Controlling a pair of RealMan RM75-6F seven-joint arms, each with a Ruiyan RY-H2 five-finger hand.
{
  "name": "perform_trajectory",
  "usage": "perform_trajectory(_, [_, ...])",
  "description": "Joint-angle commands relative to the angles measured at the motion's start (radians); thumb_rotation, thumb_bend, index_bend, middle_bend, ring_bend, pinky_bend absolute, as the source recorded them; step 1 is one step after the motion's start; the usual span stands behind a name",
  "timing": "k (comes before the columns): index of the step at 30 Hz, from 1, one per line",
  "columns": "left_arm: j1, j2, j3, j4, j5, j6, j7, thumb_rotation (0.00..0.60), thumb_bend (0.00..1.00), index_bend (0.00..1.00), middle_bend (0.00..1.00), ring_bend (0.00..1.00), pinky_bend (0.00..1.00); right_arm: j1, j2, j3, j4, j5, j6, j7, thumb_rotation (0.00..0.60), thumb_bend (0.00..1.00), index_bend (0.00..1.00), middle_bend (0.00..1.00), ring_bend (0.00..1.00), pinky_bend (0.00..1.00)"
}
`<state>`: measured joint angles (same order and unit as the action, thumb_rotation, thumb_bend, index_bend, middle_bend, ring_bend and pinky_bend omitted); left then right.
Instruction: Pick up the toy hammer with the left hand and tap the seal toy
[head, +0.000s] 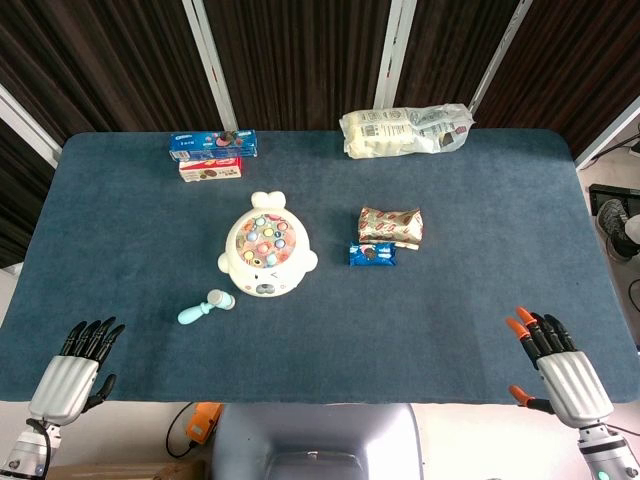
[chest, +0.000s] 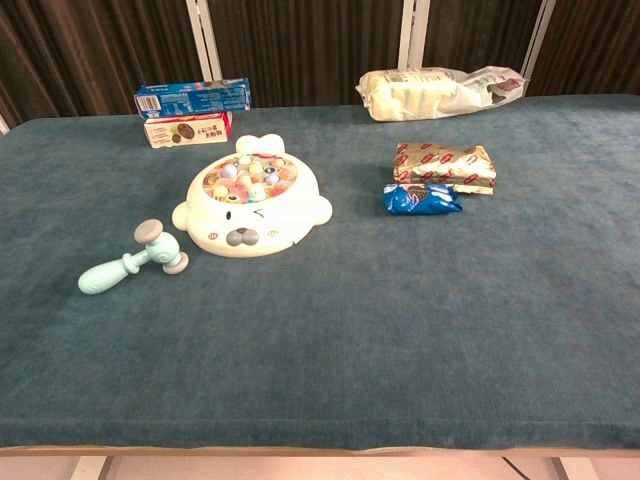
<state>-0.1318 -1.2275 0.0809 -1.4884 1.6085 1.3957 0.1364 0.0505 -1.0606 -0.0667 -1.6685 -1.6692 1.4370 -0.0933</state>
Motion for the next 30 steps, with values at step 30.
perform_trajectory(30, [-0.195,-0.284,-0.194,0.133,-0.204,-0.223,-0.281,0.6,0.36,0.0,0.0,0.0,0.03,0.018,-0.009,0.016,-0.003,0.054,-0.039,-0.015,0.6,0.32,0.0,0.0,0.0,0.0])
